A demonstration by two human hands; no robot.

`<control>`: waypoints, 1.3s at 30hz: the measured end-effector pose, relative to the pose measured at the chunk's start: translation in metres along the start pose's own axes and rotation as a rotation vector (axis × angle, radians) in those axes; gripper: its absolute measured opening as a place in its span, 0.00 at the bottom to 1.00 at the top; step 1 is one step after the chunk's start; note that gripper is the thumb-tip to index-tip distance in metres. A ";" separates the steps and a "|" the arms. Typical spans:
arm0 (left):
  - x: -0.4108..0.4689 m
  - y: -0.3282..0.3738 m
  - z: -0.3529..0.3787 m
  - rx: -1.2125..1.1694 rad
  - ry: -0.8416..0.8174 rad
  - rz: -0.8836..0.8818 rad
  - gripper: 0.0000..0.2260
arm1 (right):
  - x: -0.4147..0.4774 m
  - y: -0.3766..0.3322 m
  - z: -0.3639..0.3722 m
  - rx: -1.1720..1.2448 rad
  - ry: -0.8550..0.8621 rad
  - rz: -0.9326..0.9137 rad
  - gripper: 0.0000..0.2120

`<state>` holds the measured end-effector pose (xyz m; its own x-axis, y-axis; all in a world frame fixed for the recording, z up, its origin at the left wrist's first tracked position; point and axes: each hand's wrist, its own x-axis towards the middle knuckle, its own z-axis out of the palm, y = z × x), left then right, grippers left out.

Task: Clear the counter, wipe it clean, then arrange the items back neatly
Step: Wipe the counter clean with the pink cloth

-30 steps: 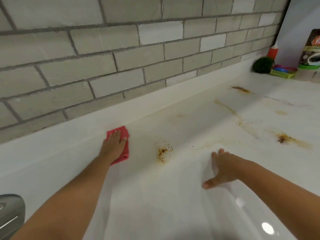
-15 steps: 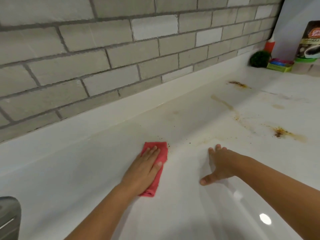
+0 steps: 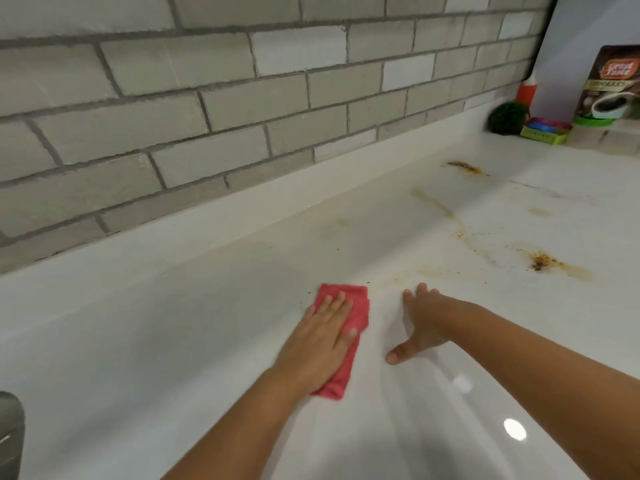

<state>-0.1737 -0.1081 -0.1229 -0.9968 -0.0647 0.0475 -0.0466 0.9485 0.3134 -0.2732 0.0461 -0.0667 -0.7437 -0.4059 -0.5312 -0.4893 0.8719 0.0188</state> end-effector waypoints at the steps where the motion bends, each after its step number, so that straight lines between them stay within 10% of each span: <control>1: -0.015 -0.003 -0.003 -0.022 -0.023 0.014 0.23 | -0.001 0.001 0.001 0.004 -0.003 -0.002 0.61; 8: 0.035 -0.053 -0.026 0.025 -0.042 -0.324 0.24 | -0.008 -0.003 -0.003 -0.031 0.001 -0.008 0.57; 17: -0.026 -0.020 -0.009 0.137 0.038 -0.145 0.44 | -0.017 -0.001 -0.003 0.000 0.004 -0.020 0.57; 23: 0.046 -0.026 -0.015 0.221 0.000 -0.340 0.26 | -0.017 -0.004 -0.004 -0.016 0.001 -0.037 0.55; 29: -0.034 0.006 0.002 0.042 0.018 -0.141 0.48 | -0.019 -0.003 -0.005 -0.034 0.007 -0.051 0.54; 39: 0.049 -0.143 -0.045 0.029 0.183 -0.507 0.23 | -0.004 0.000 -0.001 -0.018 -0.024 -0.021 0.60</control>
<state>-0.2130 -0.2607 -0.1228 -0.8212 -0.5671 0.0629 -0.5233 0.7924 0.3134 -0.2711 0.0477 -0.0640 -0.7222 -0.4170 -0.5518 -0.5127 0.8583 0.0224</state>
